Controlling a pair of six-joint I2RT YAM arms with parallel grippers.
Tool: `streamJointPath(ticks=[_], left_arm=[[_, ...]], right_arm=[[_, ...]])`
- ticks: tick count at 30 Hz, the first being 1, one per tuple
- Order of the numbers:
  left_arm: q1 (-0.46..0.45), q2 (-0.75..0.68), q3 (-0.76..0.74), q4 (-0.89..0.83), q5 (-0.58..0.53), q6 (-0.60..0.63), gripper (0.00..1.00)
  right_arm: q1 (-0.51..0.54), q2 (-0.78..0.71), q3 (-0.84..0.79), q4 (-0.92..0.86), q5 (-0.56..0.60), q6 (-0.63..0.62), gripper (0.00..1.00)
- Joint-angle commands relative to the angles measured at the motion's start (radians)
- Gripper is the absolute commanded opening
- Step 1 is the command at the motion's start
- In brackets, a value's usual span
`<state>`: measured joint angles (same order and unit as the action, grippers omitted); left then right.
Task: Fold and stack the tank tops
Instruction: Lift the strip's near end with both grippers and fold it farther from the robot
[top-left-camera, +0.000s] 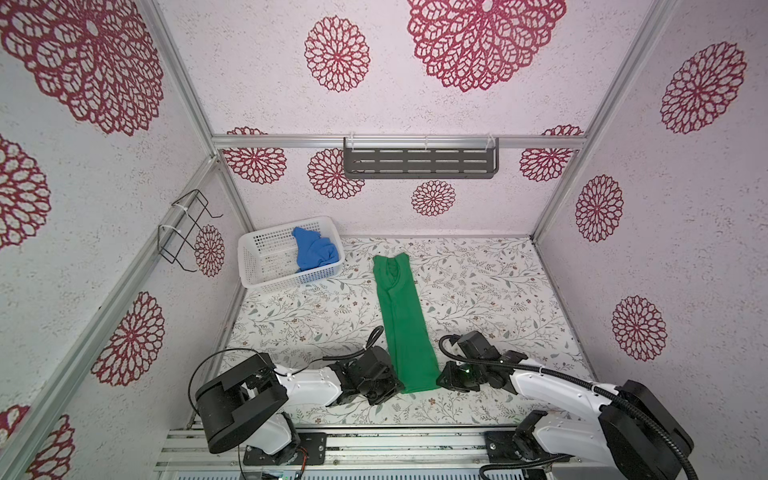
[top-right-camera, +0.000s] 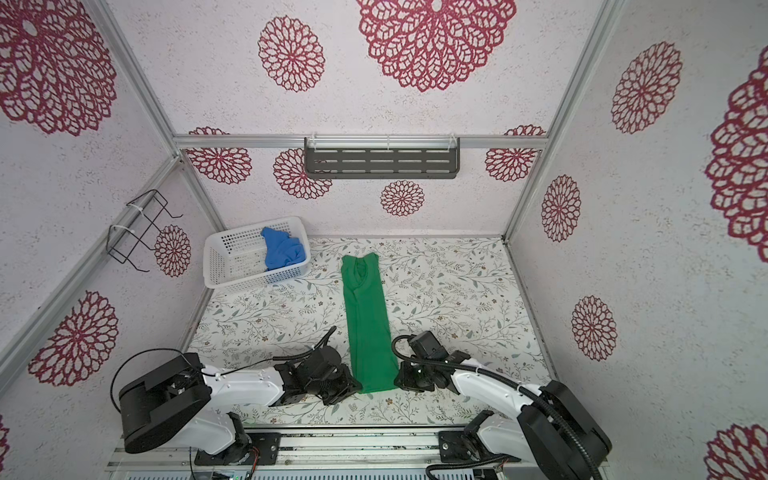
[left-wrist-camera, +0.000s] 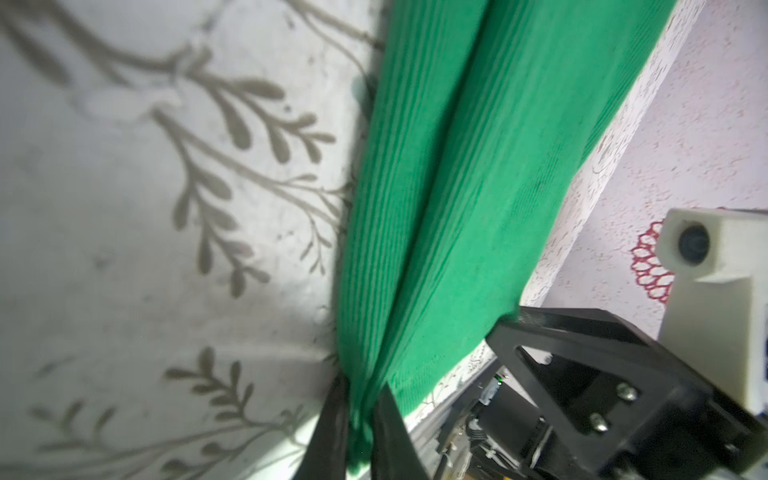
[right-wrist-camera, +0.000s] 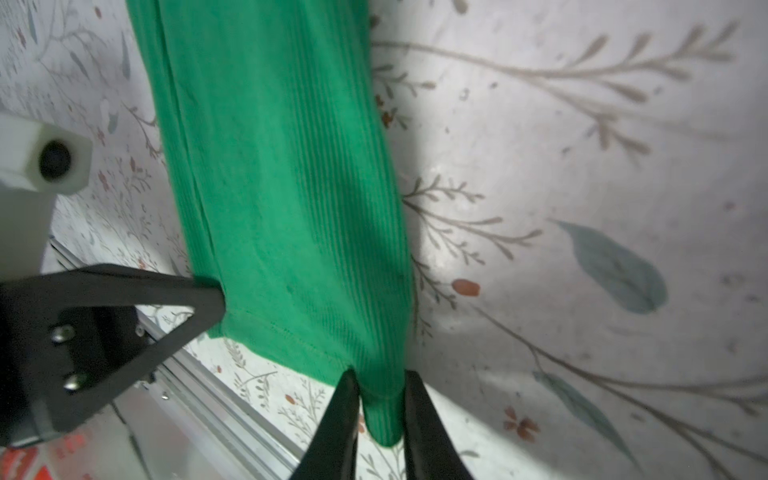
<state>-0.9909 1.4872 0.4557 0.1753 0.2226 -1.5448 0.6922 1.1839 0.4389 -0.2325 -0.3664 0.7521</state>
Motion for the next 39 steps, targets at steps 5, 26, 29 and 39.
streamJointPath(ticks=[5, 26, 29, 39], left_arm=[[-0.039, -0.085, -0.004, -0.225, -0.025, -0.002, 0.00], [0.342, -0.108, 0.471, -0.774, -0.048, 0.605, 0.00], [0.404, -0.027, 0.537, -0.758, -0.015, 0.691, 0.00], [0.543, 0.263, 0.798, -0.759, 0.018, 0.870, 0.00]], right_arm=[[0.043, -0.026, 0.040, -0.095, -0.024, -0.014, 0.00], [-0.032, 0.221, 0.611, -0.299, 0.153, -0.389, 0.00], [-0.065, 0.310, 0.685, -0.281, 0.165, -0.434, 0.00], [-0.165, 0.543, 0.859, -0.227, 0.127, -0.531, 0.00]])
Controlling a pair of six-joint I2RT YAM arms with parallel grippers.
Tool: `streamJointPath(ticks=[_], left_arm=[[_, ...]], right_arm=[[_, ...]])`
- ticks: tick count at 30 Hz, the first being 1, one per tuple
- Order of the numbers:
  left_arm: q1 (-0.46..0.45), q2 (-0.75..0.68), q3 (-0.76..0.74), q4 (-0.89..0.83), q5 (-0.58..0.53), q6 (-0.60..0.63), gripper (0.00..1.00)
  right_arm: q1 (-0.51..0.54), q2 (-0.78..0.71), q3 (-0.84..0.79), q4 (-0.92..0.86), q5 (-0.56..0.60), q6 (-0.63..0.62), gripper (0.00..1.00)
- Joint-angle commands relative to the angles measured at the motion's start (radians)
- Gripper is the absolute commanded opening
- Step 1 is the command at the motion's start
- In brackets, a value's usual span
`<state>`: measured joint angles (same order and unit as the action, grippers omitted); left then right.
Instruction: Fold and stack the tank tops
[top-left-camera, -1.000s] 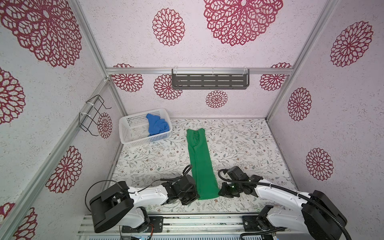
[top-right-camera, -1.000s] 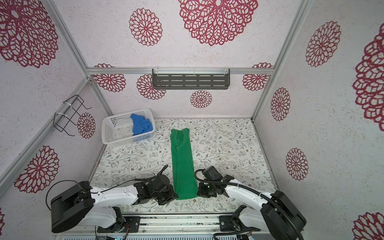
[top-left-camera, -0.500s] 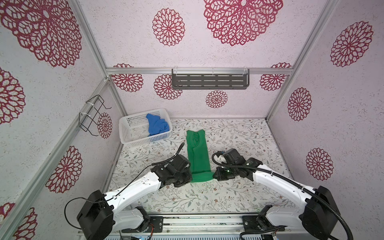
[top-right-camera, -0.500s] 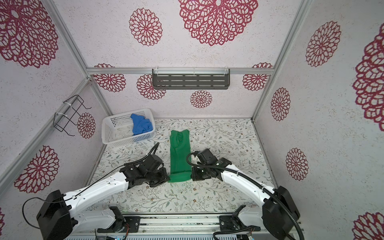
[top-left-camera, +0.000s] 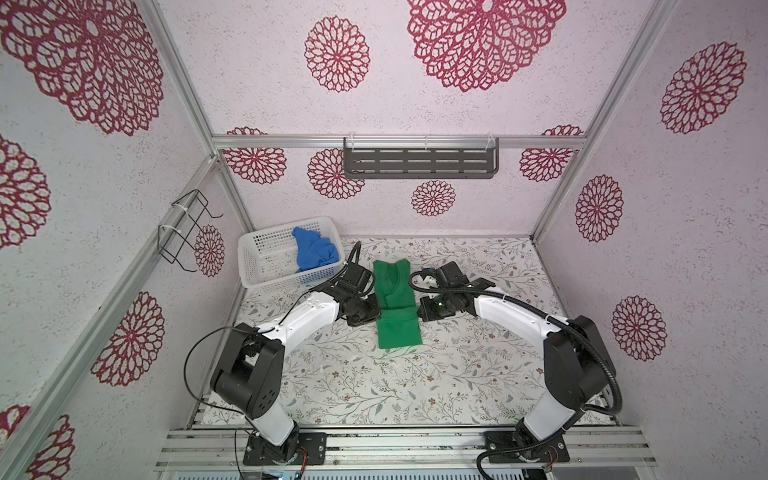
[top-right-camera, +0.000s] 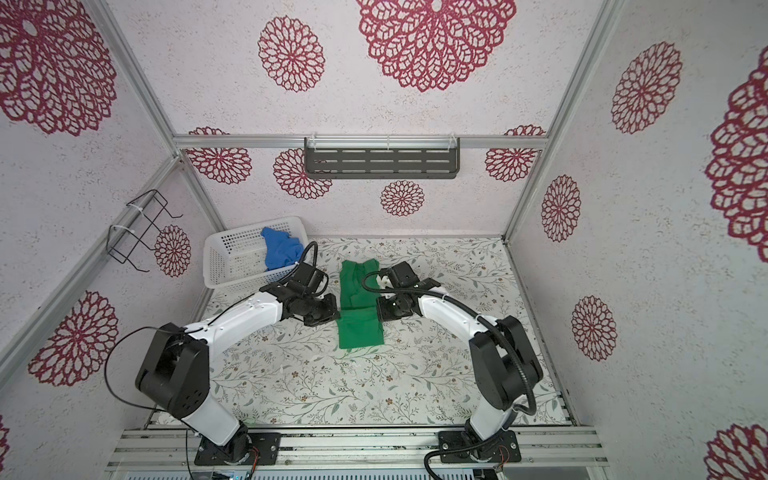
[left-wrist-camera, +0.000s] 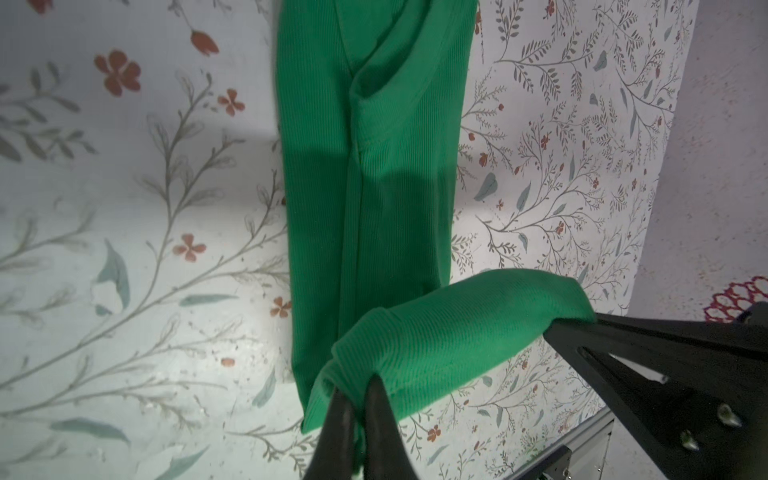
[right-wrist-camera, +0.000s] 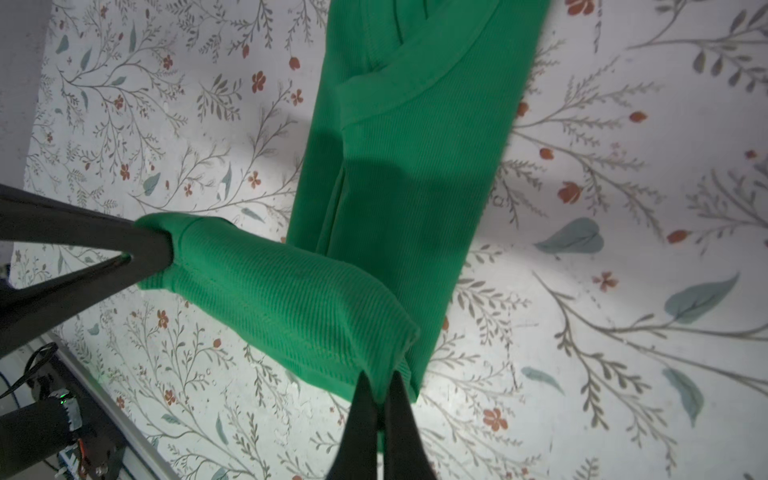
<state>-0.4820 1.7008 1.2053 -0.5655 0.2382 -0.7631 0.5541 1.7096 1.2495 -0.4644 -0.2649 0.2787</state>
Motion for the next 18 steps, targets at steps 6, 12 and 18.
streamJointPath(ticks=[6, 12, 18], left_arm=[[0.072, 0.196, 0.146, 0.029, 0.036, 0.089, 0.00], [0.103, 0.345, 0.272, 0.058, 0.048, 0.096, 0.27], [0.169, 0.380, 0.487, -0.055, 0.017, 0.134, 0.44]], right_arm=[[-0.066, 0.136, 0.139, 0.015, -0.002, -0.066, 0.00], [-0.101, 0.277, 0.283, 0.039, -0.018, -0.083, 0.17], [-0.132, 0.303, 0.482, 0.003, -0.003, -0.118, 0.57]])
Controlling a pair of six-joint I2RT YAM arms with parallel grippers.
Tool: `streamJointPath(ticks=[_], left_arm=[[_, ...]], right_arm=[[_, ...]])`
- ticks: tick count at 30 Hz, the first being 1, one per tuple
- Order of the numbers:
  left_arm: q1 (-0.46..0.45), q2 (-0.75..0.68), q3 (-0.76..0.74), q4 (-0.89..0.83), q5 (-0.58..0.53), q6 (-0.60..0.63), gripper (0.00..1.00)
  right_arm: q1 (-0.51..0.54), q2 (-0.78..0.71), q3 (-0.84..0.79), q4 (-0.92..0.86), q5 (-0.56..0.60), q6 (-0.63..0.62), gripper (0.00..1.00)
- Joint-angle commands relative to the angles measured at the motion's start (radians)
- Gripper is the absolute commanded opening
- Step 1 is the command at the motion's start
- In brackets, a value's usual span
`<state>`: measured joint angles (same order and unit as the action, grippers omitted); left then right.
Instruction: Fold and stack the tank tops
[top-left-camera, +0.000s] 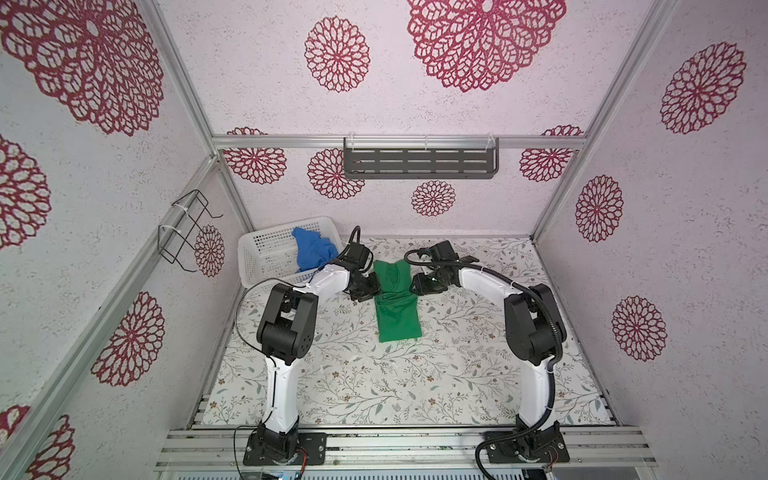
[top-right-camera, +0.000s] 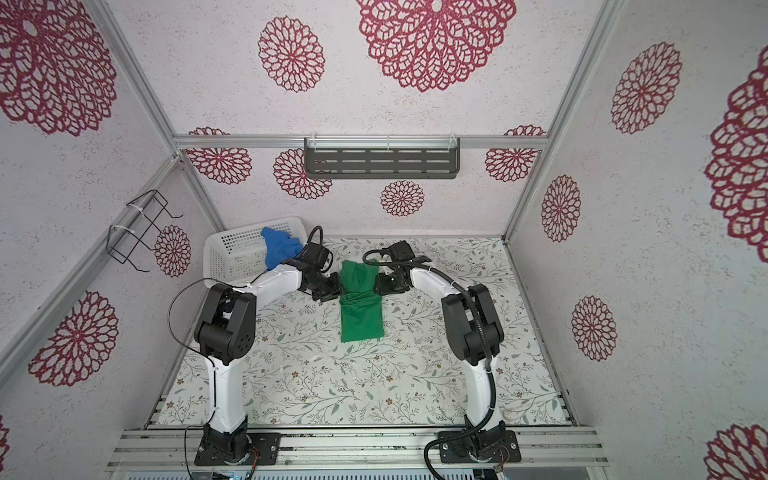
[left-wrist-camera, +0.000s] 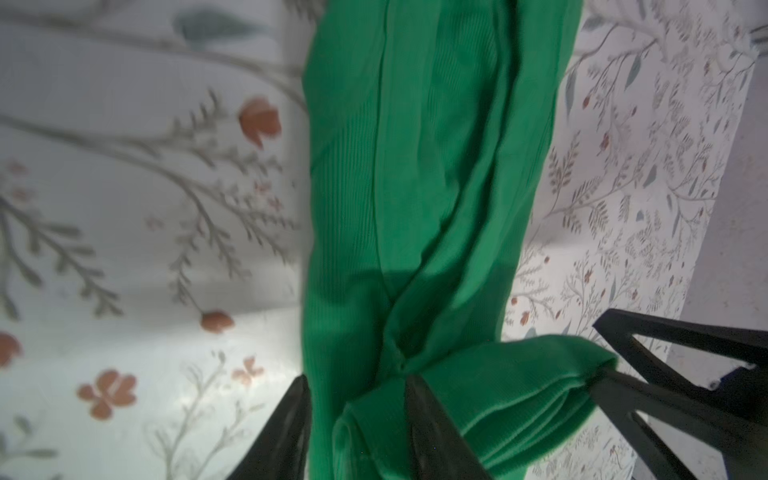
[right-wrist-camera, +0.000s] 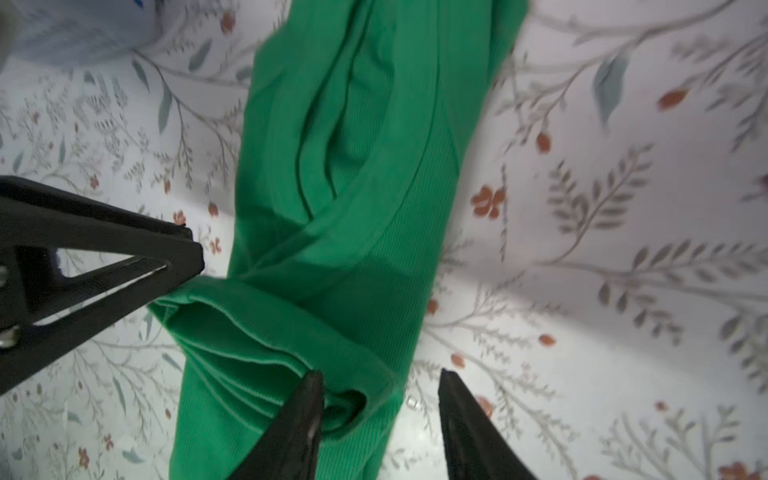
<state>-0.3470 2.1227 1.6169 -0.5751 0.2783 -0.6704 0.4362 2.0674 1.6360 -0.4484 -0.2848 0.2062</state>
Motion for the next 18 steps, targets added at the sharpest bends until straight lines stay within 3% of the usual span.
streamJointPath(ticks=[1, 6, 11, 15, 18], left_arm=[[0.039, -0.060, 0.090, -0.064, -0.045, 0.050, 0.46], [0.048, -0.218, -0.008, -0.058, -0.121, 0.046, 0.47], [-0.029, -0.355, -0.280, 0.131, -0.082, -0.079, 0.42], [-0.122, -0.376, -0.433, 0.268, -0.075, -0.190, 0.38], [-0.150, -0.332, -0.460, 0.329, -0.068, -0.228, 0.36]], right_arm=[[-0.014, -0.068, 0.110, -0.029, 0.029, -0.054, 0.59], [-0.012, -0.182, 0.020, -0.045, 0.072, -0.042, 0.58], [0.010, -0.291, -0.210, 0.055, 0.007, 0.044, 0.43], [0.050, -0.313, -0.315, 0.117, 0.004, 0.088, 0.32], [0.065, -0.282, -0.340, 0.169, 0.001, 0.110, 0.25]])
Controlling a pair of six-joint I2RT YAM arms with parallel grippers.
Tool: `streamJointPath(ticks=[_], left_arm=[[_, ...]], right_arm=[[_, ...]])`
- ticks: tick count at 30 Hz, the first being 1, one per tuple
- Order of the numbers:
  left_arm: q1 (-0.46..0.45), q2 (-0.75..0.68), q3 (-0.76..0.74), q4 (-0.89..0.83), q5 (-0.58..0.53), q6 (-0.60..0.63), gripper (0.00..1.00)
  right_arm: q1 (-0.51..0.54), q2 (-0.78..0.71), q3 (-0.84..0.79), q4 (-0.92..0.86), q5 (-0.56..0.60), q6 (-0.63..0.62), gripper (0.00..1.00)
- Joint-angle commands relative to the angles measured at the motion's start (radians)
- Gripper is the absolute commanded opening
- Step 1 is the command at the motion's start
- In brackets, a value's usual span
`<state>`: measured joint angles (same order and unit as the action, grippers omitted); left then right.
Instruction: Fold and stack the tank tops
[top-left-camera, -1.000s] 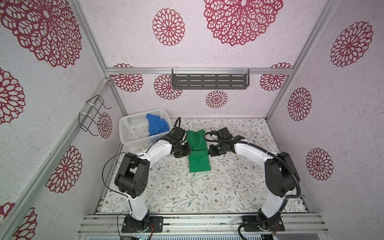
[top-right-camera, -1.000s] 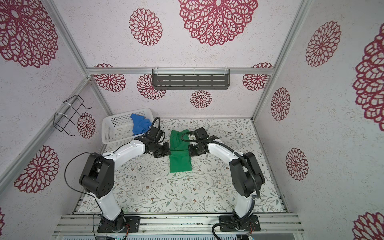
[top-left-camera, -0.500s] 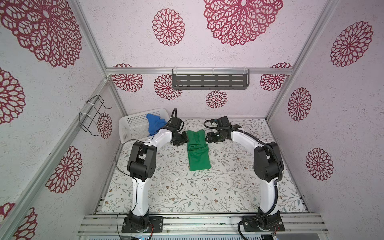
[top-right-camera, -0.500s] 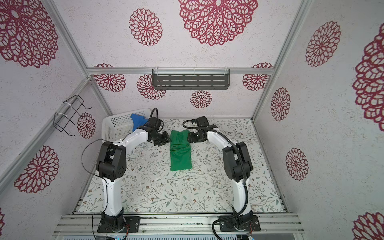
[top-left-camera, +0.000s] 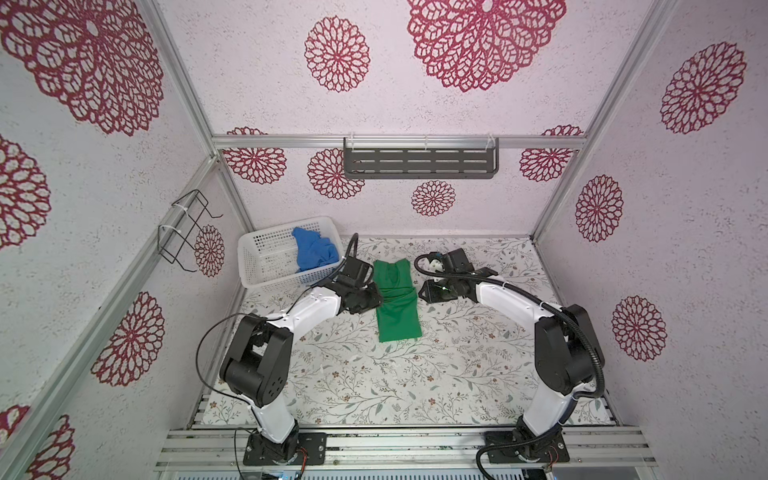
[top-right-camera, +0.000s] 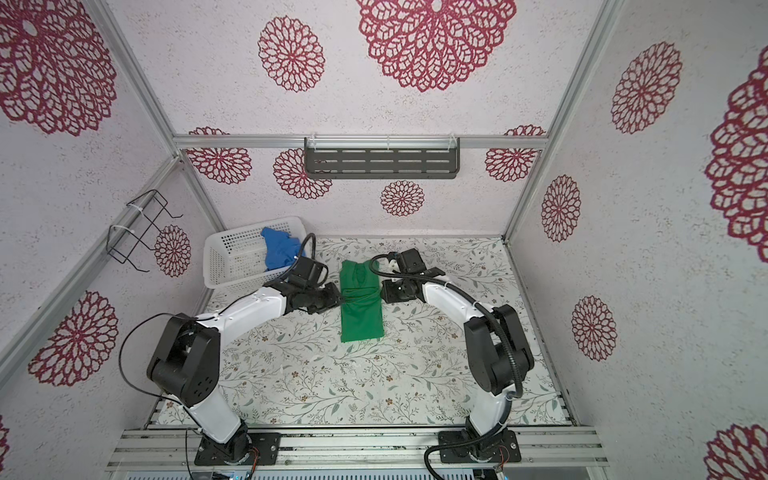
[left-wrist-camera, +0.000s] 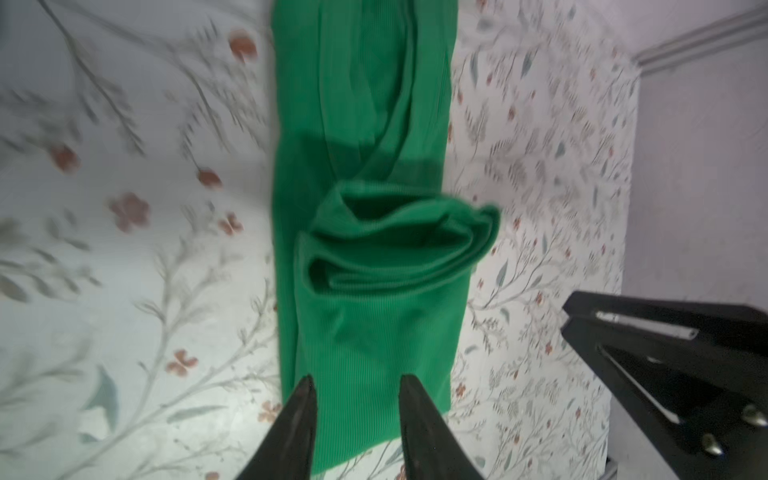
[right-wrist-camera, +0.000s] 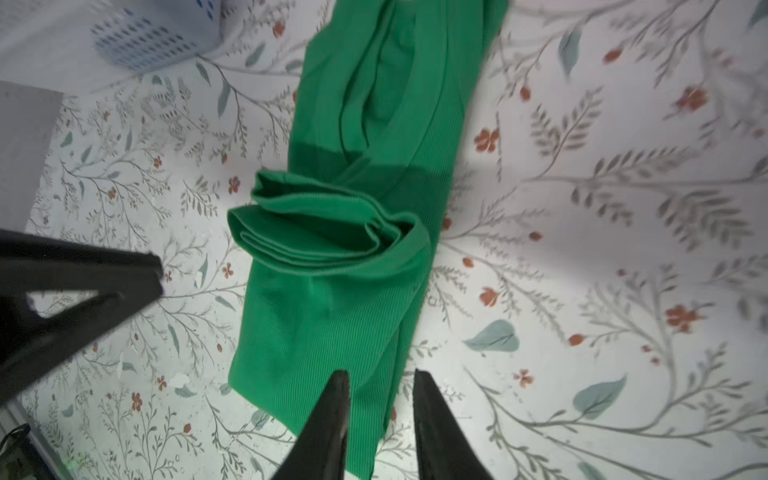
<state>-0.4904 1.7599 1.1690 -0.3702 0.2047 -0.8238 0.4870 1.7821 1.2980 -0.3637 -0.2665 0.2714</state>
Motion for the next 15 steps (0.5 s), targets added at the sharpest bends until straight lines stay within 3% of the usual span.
streamJointPath(ticks=[1, 7, 10, 12, 15], left_arm=[[-0.005, 0.057, 0.003, 0.123, 0.014, -0.071, 0.36], [0.047, 0.269, 0.242, 0.052, -0.021, 0.025, 0.37], [0.105, 0.375, 0.450, -0.084, -0.038, 0.097, 0.37], [0.128, 0.392, 0.539, -0.137, -0.047, 0.121, 0.37], [0.123, 0.322, 0.550, -0.181, -0.106, 0.156, 0.38]], right_arm=[[0.015, 0.022, 0.001, 0.099, -0.024, 0.046, 0.24], [0.009, 0.209, 0.139, 0.155, -0.011, 0.029, 0.17], [-0.003, 0.301, 0.263, 0.178, 0.004, 0.031, 0.17], [-0.008, 0.325, 0.340, 0.169, 0.041, 0.023, 0.19], [-0.008, 0.270, 0.363, 0.148, 0.087, 0.013, 0.26]])
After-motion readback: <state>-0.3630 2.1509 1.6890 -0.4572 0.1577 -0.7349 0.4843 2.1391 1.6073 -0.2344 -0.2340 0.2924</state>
